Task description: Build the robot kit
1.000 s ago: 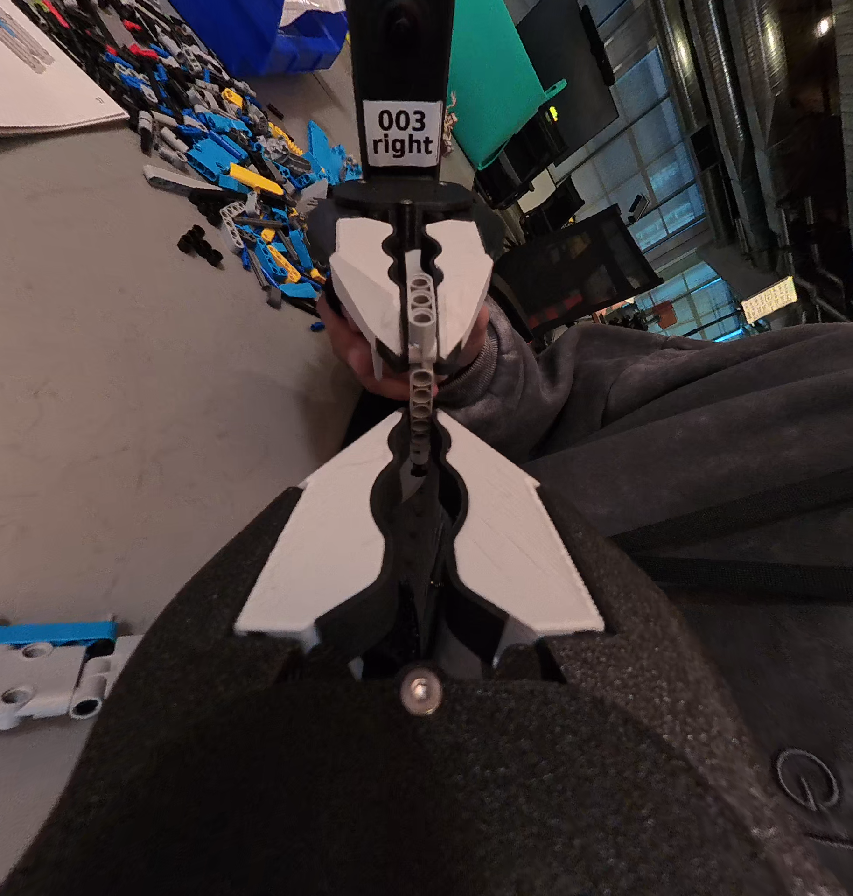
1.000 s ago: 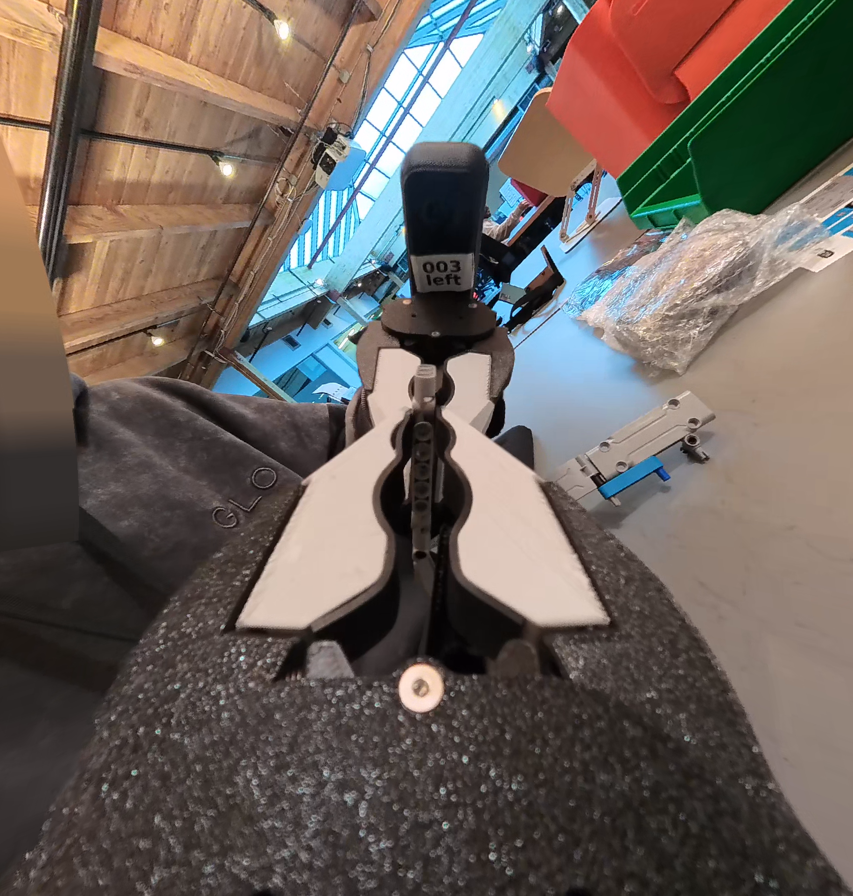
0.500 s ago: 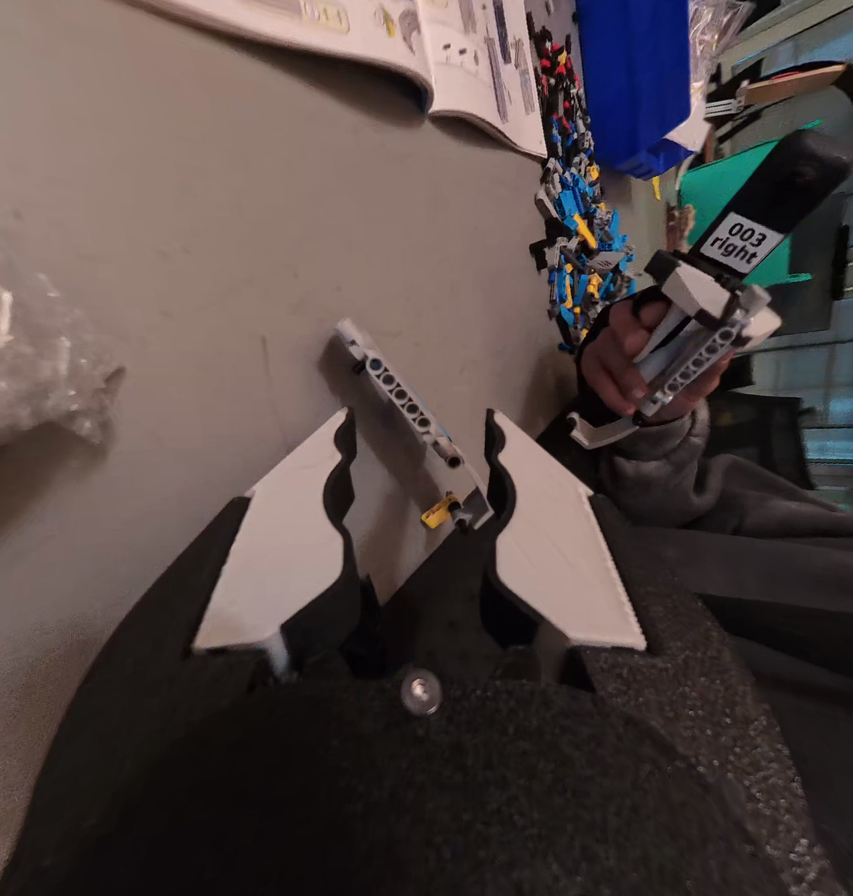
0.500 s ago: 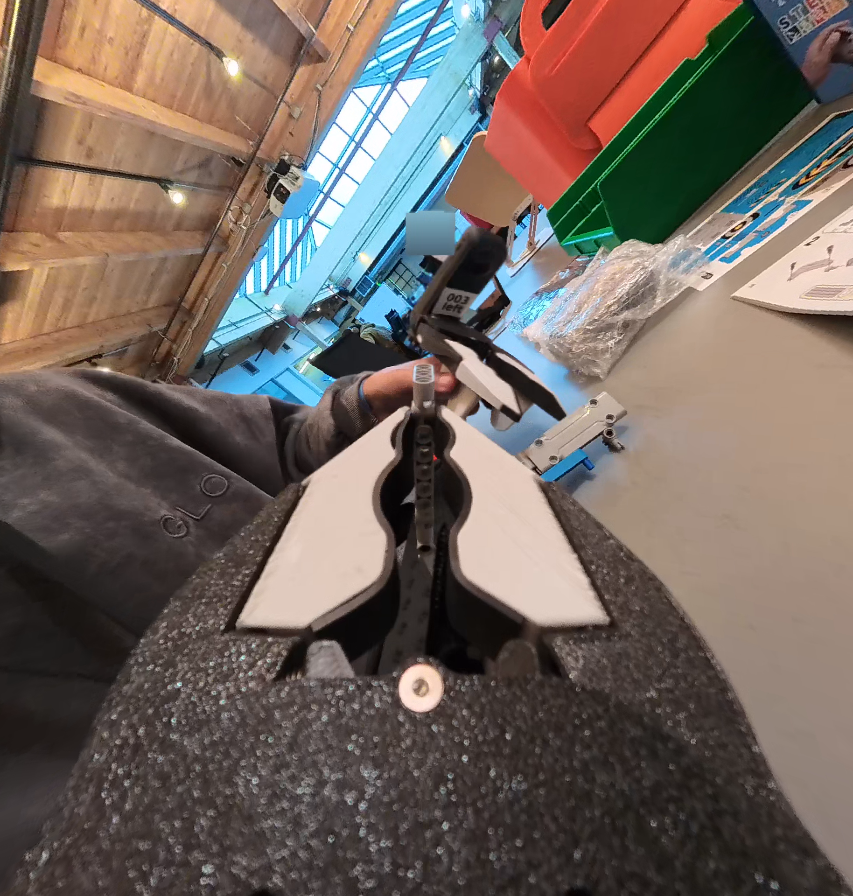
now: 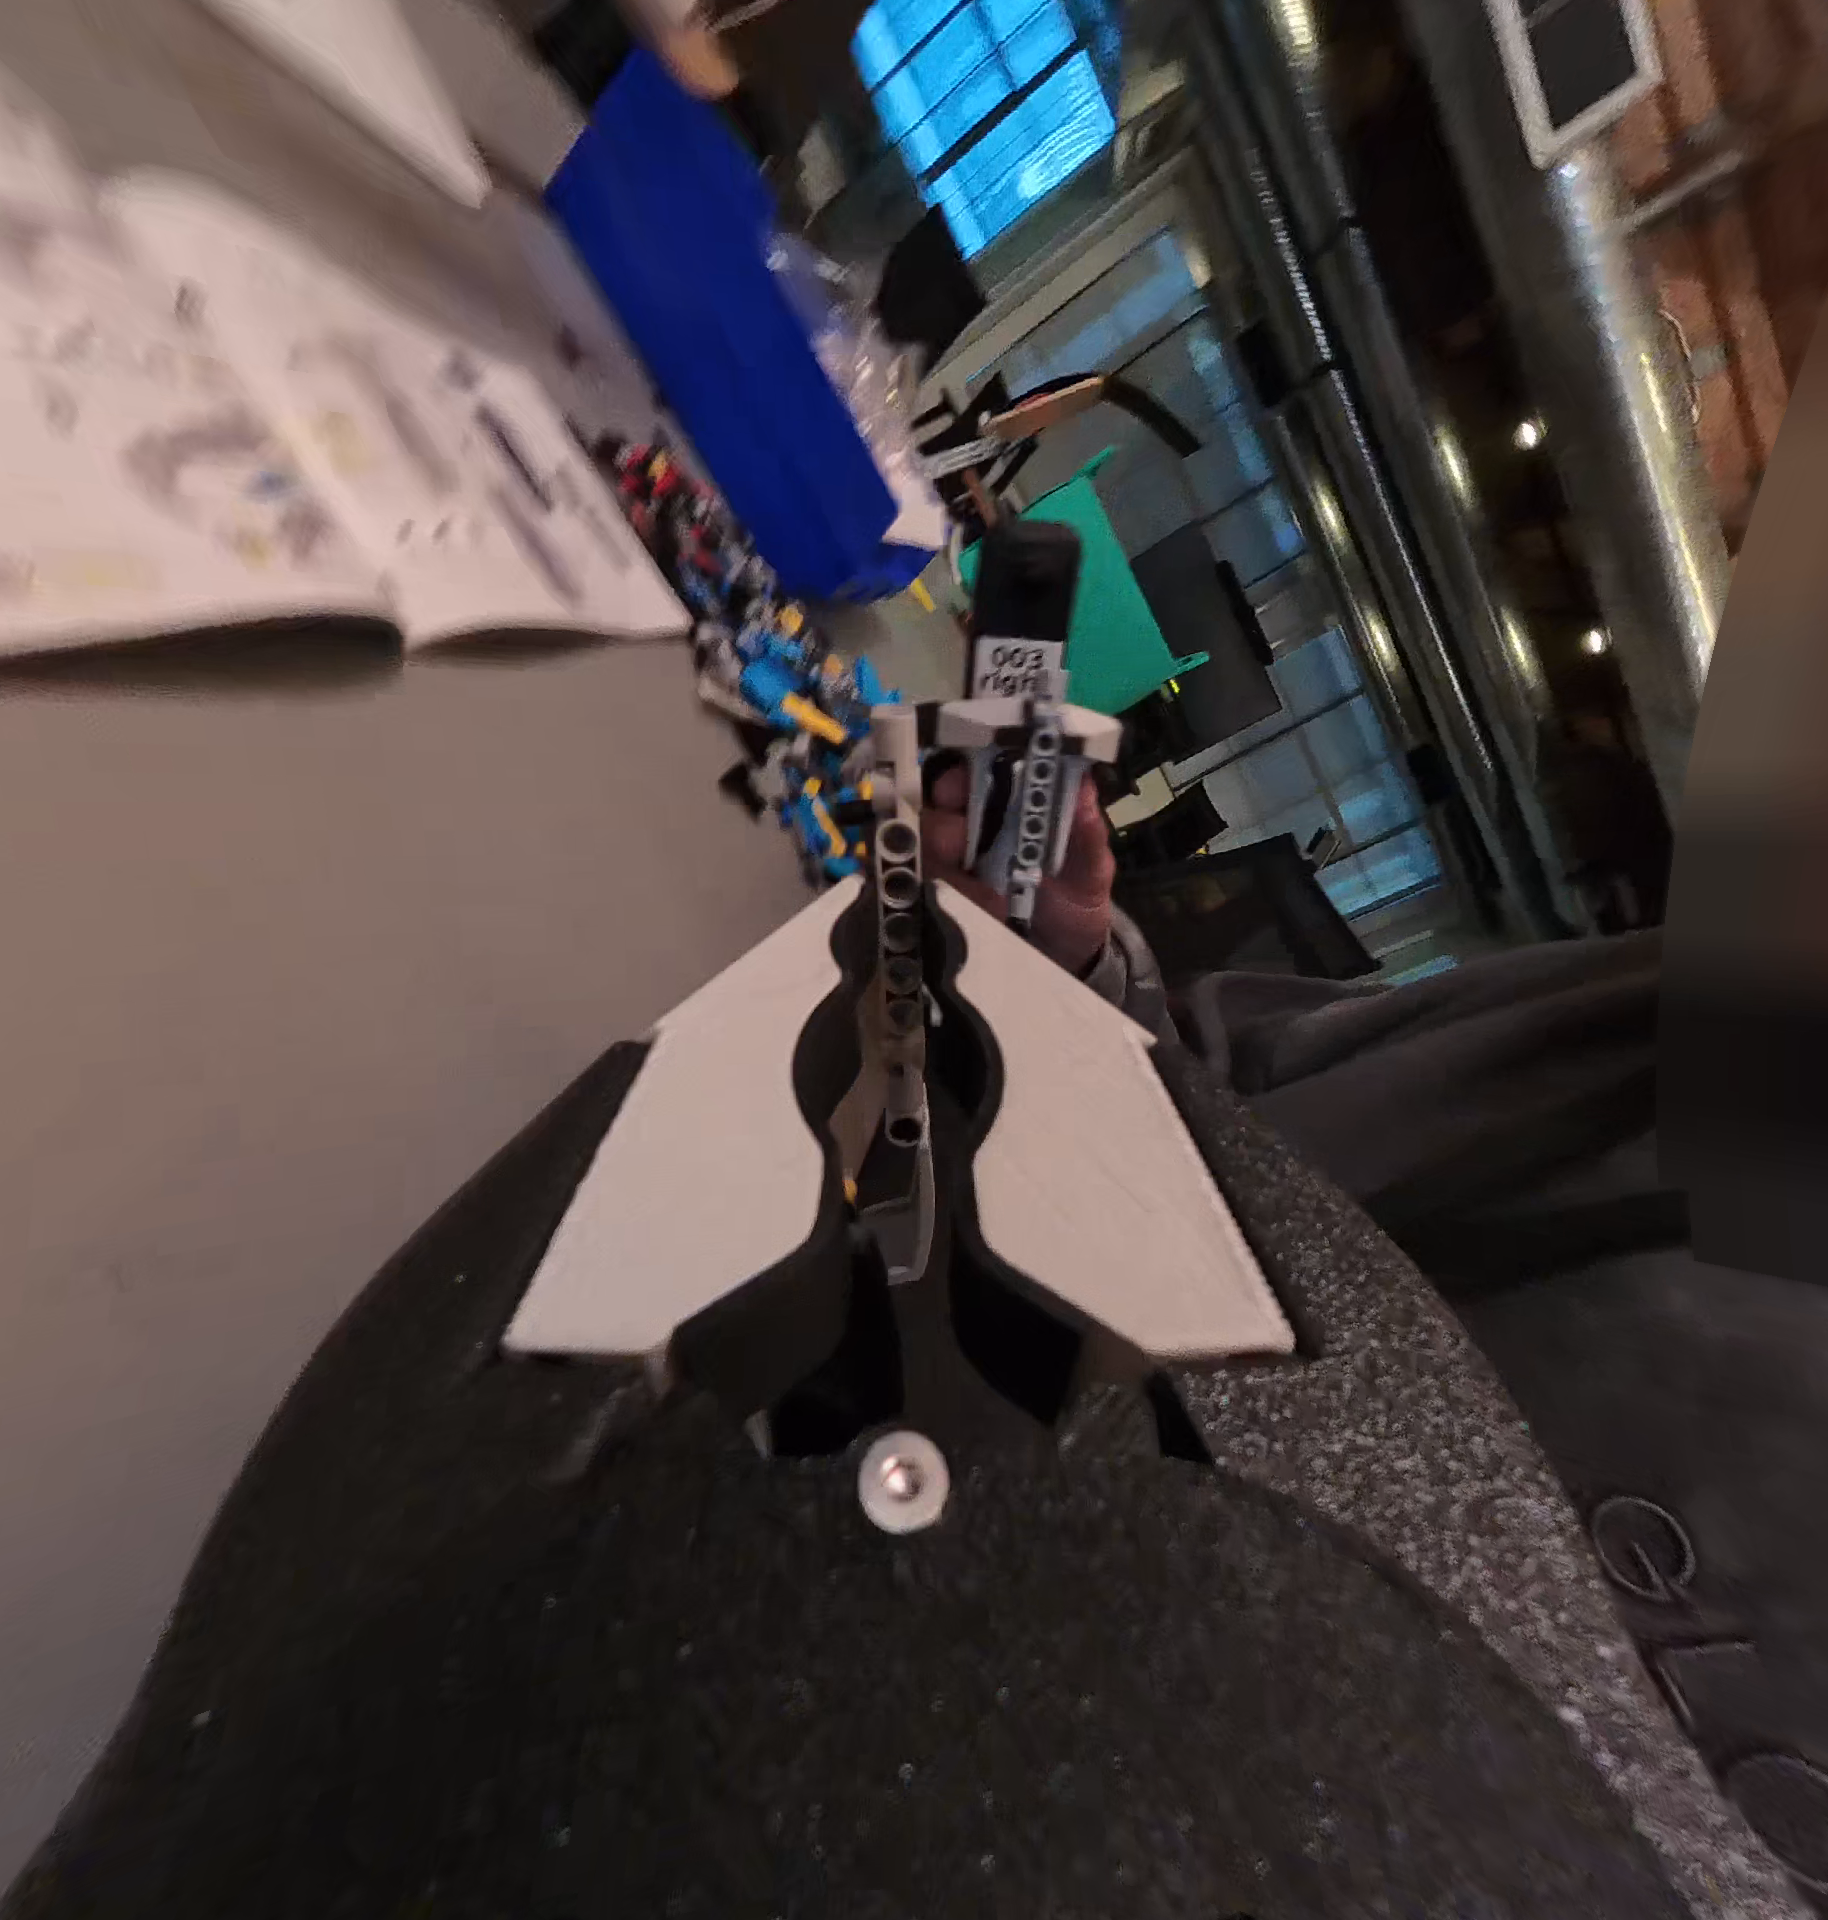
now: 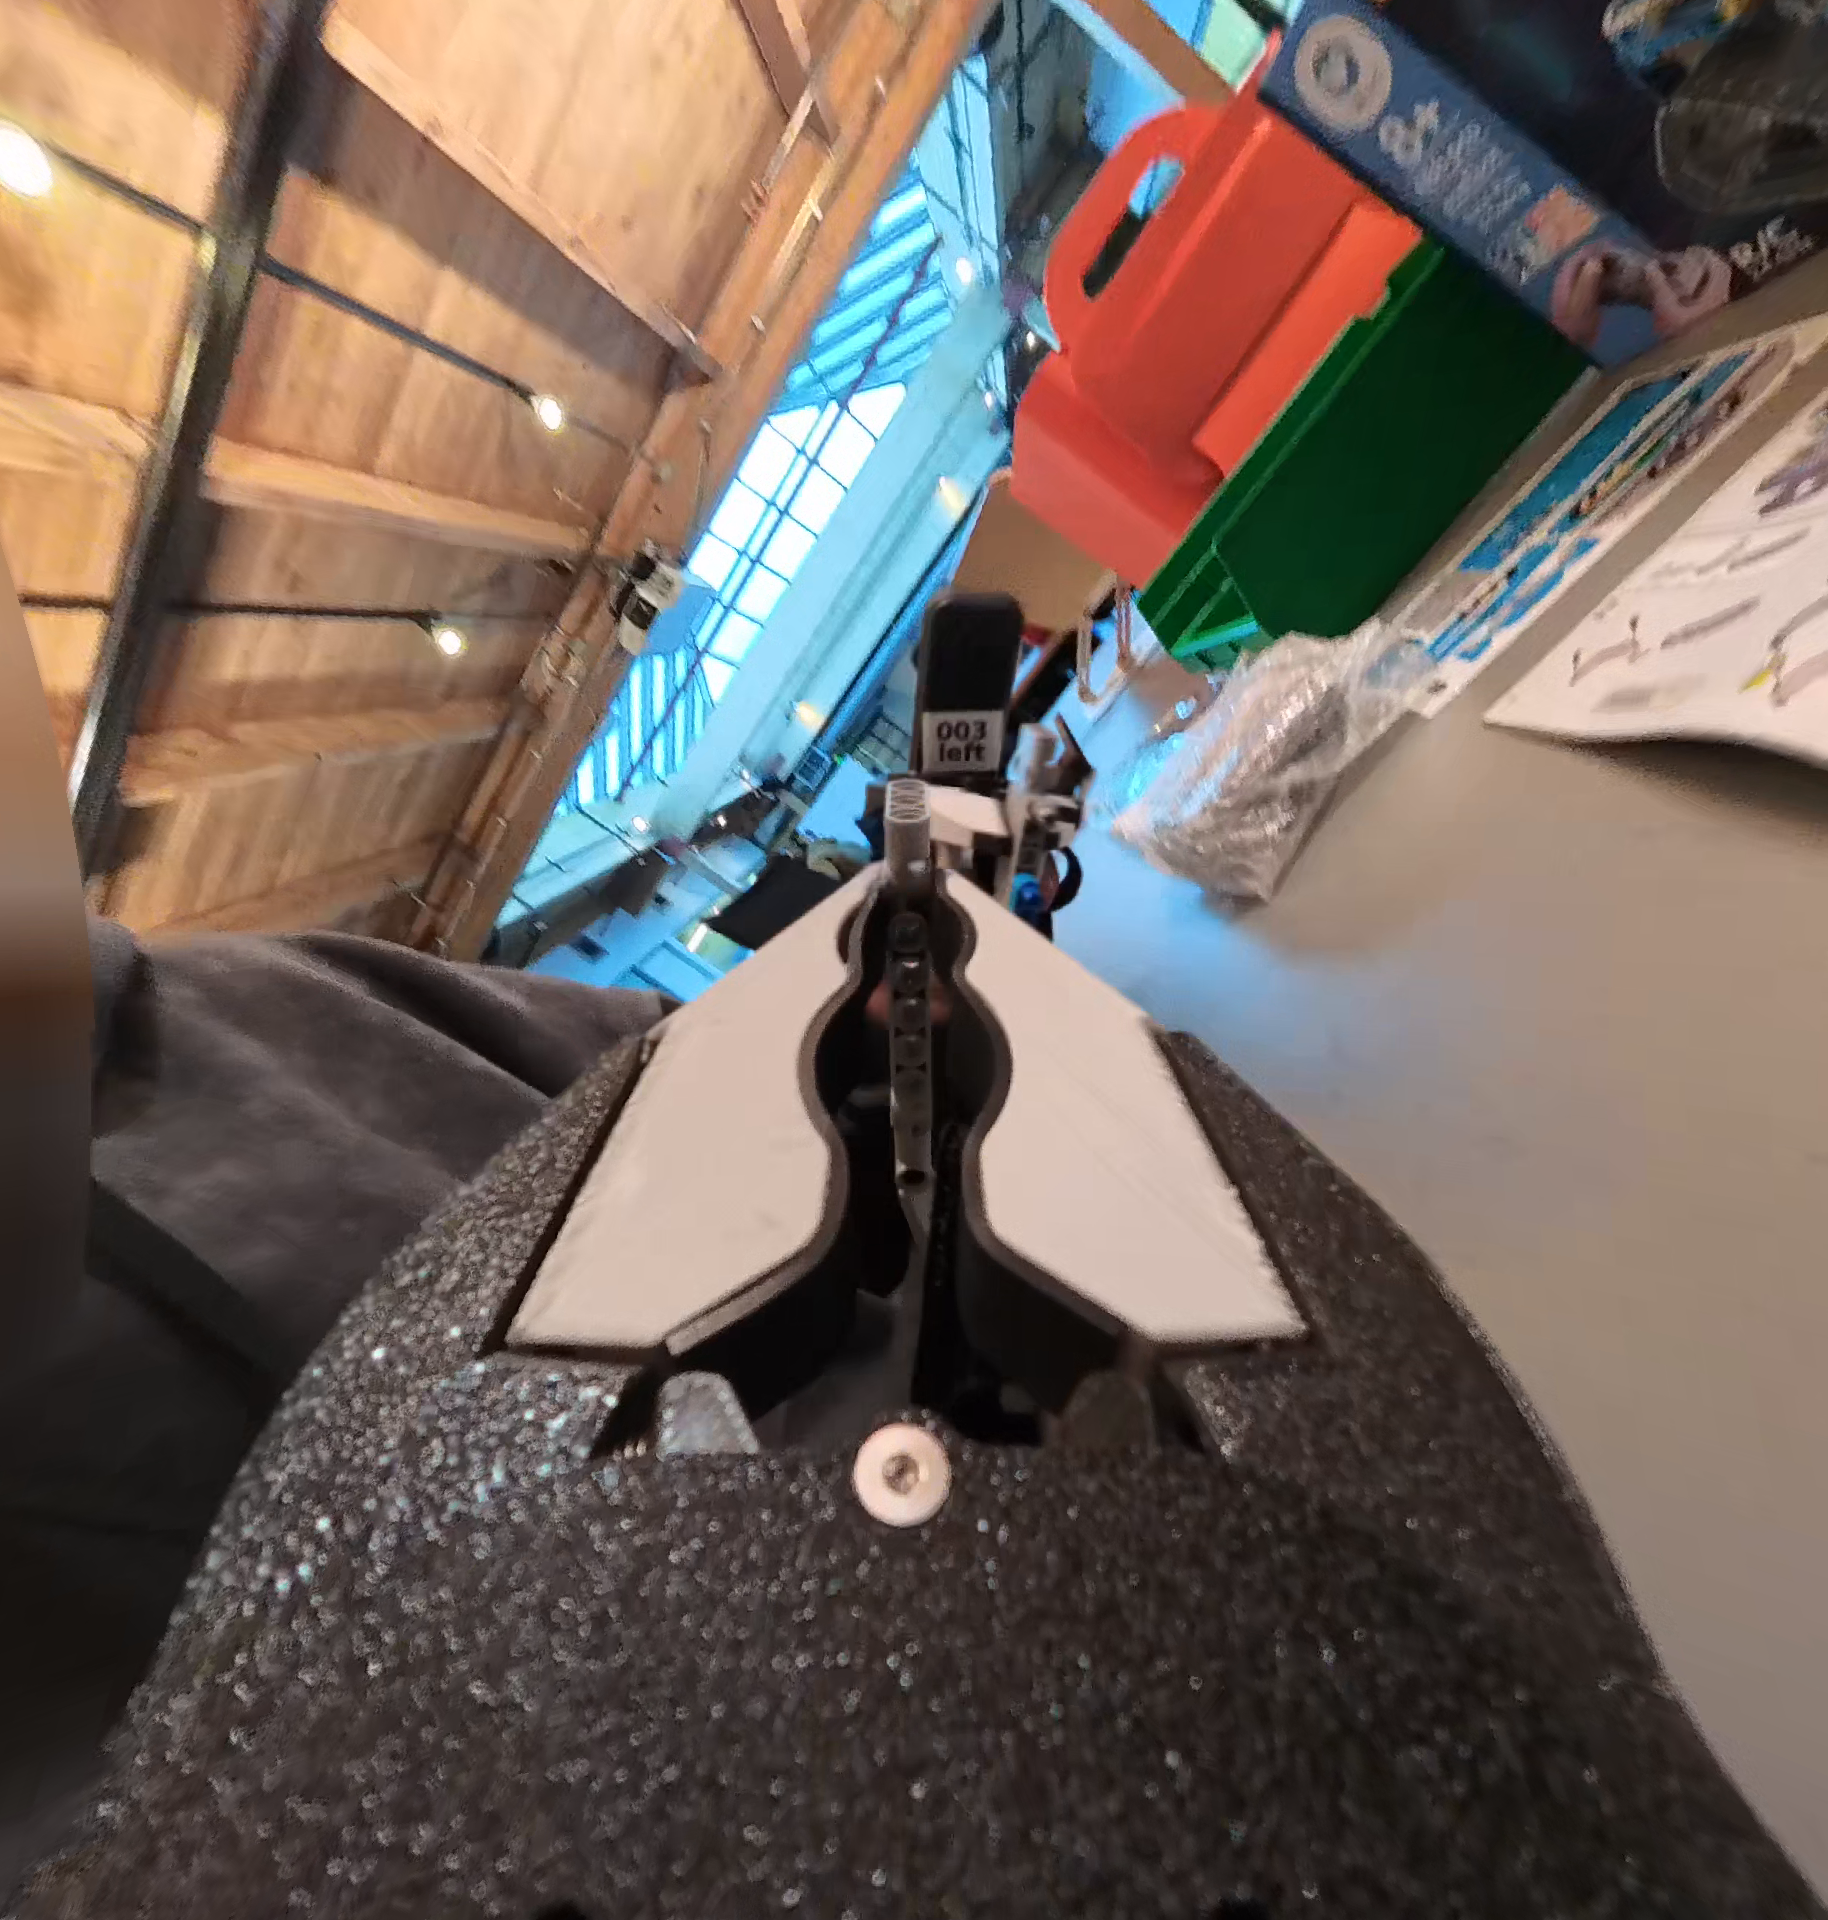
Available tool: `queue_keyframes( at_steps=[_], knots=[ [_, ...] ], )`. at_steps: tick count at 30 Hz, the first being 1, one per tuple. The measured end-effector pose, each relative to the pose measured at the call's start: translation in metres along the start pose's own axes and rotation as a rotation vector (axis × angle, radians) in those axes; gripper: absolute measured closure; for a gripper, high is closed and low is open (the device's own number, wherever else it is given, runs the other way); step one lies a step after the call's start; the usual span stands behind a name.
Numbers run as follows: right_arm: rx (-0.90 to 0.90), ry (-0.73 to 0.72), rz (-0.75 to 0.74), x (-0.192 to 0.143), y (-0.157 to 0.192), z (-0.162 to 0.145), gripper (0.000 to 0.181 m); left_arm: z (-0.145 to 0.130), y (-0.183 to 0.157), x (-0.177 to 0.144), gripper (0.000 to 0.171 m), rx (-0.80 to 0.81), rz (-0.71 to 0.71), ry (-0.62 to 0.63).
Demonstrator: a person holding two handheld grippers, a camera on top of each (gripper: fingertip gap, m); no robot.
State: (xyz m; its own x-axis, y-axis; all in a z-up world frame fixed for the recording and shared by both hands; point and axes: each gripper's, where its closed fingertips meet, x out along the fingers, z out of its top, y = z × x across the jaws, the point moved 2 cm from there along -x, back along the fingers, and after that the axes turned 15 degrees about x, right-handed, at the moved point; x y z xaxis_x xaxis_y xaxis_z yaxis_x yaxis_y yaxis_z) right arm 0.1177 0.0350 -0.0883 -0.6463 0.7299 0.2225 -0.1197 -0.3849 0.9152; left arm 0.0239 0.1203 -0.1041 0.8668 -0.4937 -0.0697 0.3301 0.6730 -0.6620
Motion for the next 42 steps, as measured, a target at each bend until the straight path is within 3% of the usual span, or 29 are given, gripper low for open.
queue_keyframes(
  at_steps=[4,9,13,17,23,42],
  knots=[
    [-0.029,-0.04,-0.128,-0.007,-0.002,0.038,0.176,0.043,-0.019,0.001,0.166,0.198,-0.032,-0.143],
    [-0.081,-0.038,-0.206,0.002,-0.012,0.084,0.176,0.054,0.012,0.013,0.166,0.115,-0.082,-0.283],
    [-0.123,0.029,-0.235,0.003,-0.034,0.064,0.176,0.03,0.036,0.023,0.166,0.01,-0.115,-0.245],
    [-0.013,0.073,-0.118,0.001,-0.036,0.04,0.176,0.022,0.029,0.032,0.166,0.04,-0.162,-0.194],
    [0.077,0.098,-0.026,0.006,-0.037,0.036,0.176,0.009,0.021,0.05,0.165,0.104,-0.178,-0.102],
    [-0.002,0.133,-0.076,0.016,-0.032,0.018,0.176,-0.002,0.005,0.056,0.166,0.079,-0.206,-0.106]
  ],
)
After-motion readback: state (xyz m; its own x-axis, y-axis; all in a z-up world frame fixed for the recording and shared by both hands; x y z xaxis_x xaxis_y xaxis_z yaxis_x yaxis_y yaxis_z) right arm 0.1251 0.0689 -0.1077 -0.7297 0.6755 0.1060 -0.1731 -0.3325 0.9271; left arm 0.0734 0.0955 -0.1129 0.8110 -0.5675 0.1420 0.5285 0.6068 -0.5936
